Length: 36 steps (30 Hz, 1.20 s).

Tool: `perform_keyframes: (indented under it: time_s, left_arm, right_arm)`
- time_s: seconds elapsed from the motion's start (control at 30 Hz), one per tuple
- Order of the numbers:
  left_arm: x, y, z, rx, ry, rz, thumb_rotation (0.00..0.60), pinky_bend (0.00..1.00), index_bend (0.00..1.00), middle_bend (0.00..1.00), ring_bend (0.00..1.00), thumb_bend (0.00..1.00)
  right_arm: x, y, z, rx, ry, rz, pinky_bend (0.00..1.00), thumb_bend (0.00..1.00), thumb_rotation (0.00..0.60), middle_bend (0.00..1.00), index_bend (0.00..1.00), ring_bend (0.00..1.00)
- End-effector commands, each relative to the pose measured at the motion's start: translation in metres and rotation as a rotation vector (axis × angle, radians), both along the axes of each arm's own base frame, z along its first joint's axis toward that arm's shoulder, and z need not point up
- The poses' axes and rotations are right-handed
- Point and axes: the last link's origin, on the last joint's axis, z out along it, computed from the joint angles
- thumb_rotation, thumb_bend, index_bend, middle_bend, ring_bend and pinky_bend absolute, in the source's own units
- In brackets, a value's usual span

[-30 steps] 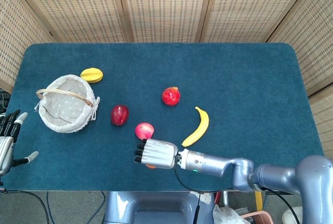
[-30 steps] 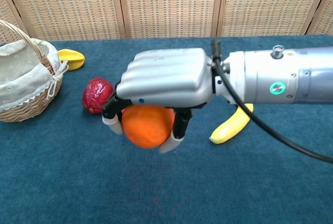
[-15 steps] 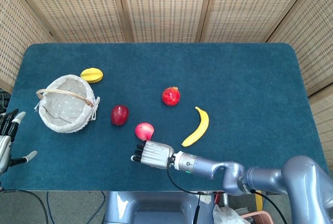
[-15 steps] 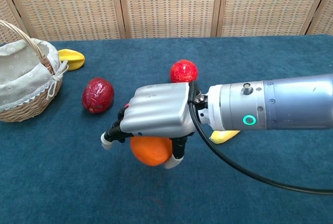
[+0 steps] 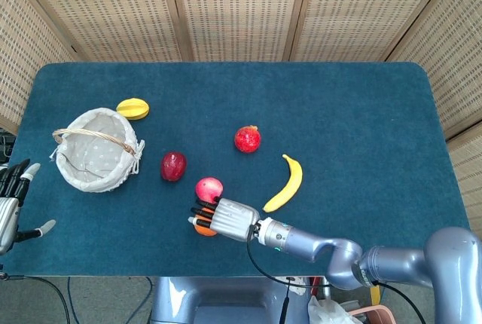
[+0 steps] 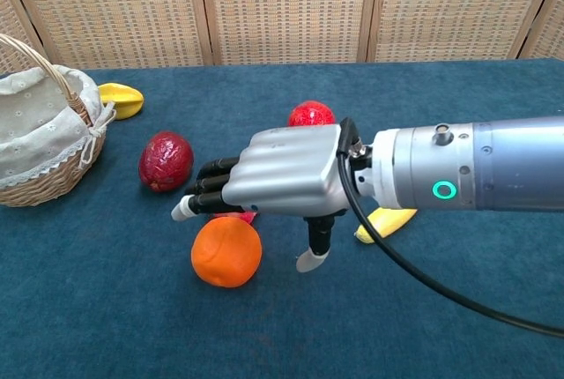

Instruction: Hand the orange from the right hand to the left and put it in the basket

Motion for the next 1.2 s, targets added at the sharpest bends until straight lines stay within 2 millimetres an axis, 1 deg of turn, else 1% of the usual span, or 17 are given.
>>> perform_keyframes:
  time_s: [0.03,0.13,0.2,0.23,0.27,0.3,0.37,0.4,0.47,0.6,0.7,0.73,0.77,0.9,1.0,1.07,1.2]
  left_arm:
    - [0.0,0.0,-0.001,-0.002,0.001,-0.003,0.6,0.0,0.0,0.0,0.0,0.0]
    - [0.002,0.0,-0.002,-0.005,0.002,-0.015,0.6,0.0,0.0,0.0,0.0,0.0]
    - [0.003,0.001,-0.003,-0.01,0.004,-0.027,0.6,0.0,0.0,0.0,0.0,0.0]
    - [0.005,0.002,-0.004,-0.015,0.006,-0.039,0.6,0.0,0.0,0.0,0.0,0.0]
    - [0.006,0.003,-0.004,-0.019,0.008,-0.049,0.6,0.0,0.0,0.0,0.0,0.0]
    - [0.006,0.004,-0.005,-0.021,0.01,-0.054,0.6,0.0,0.0,0.0,0.0,0.0]
    - [0.008,0.007,-0.008,-0.032,0.018,-0.078,0.6,0.0,0.0,0.0,0.0,0.0]
    - [0.011,0.01,-0.01,-0.041,0.027,-0.104,0.6,0.0,0.0,0.0,0.0,0.0]
    - [0.014,0.016,-0.014,-0.06,0.041,-0.153,0.6,0.0,0.0,0.0,0.0,0.0]
    - [0.023,0.024,-0.02,-0.104,0.077,-0.248,0.6,0.0,0.0,0.0,0.0,0.0]
    - [0.035,0.033,-0.025,-0.144,0.113,-0.362,0.6,0.0,0.0,0.0,0.0,0.0]
    - [0.045,0.039,-0.028,-0.146,0.125,-0.438,0.6,0.0,0.0,0.0,0.0,0.0]
    - [0.063,0.048,-0.036,-0.156,0.133,-0.571,0.6,0.0,0.0,0.0,0.0,0.0]
    - [0.084,0.062,-0.052,-0.243,0.151,-0.759,0.6,0.0,0.0,0.0,0.0,0.0]
    - [0.107,0.073,-0.07,-0.328,0.196,-0.9,0.6,0.02,0.0,0.0,0.0,0.0]
    - [0.125,0.078,-0.085,-0.378,0.242,-0.994,0.6,0.02,0.0,0.0,0.0,0.0]
    - [0.144,0.084,-0.112,-0.458,0.273,-1.085,0.6,0.0,0.02,0.0,0.0,0.0]
  right_arm:
    - [-0.009,0.001,0.024,-0.042,-0.017,-0.005,0.31,0.0,0.6,0.04,0.0,0.03]
    - [-0.031,0.0,0.057,-0.119,-0.035,-0.031,0.3,0.0,0.6,0.04,0.0,0.03]
    - [-0.059,-0.004,0.087,-0.2,-0.046,-0.086,0.28,0.0,0.6,0.04,0.0,0.02]
    - [-0.082,-0.008,0.108,-0.26,-0.054,-0.146,0.26,0.0,0.6,0.03,0.0,0.02]
    - [-0.098,-0.008,0.123,-0.296,-0.063,-0.186,0.24,0.0,0.6,0.02,0.0,0.01]
    - [-0.105,-0.007,0.129,-0.306,-0.069,-0.2,0.22,0.0,0.6,0.01,0.0,0.0]
    - [-0.134,-0.008,0.152,-0.366,-0.093,-0.289,0.17,0.0,0.6,0.0,0.0,0.0]
    - [-0.16,-0.009,0.172,-0.427,-0.121,-0.391,0.16,0.0,0.6,0.0,0.0,0.0]
    - [-0.198,0.0,0.199,-0.503,-0.18,-0.529,0.11,0.0,0.6,0.0,0.0,0.0]
    - [-0.238,0.014,0.218,-0.57,-0.257,-0.699,0.05,0.0,0.6,0.0,0.0,0.0]
    - [-0.261,0.029,0.227,-0.624,-0.307,-0.803,0.02,0.0,0.6,0.0,0.0,0.0]
    - [-0.272,0.037,0.232,-0.671,-0.315,-0.849,0.01,0.0,0.6,0.0,0.0,0.0]
    - [-0.283,0.051,0.232,-0.727,-0.337,-0.911,0.0,0.0,0.6,0.0,0.0,0.0]
    - [-0.289,0.071,0.228,-0.741,-0.397,-1.002,0.0,0.0,0.6,0.0,0.0,0.0]
    - [-0.288,0.085,0.229,-0.741,-0.456,-1.056,0.0,0.0,0.6,0.0,0.0,0.0]
    - [-0.283,0.092,0.231,-0.739,-0.496,-1.057,0.0,0.0,0.6,0.0,0.0,0.0]
    - [-0.277,0.096,0.233,-0.737,-0.522,-1.036,0.0,0.0,0.6,0.0,0.0,0.0]
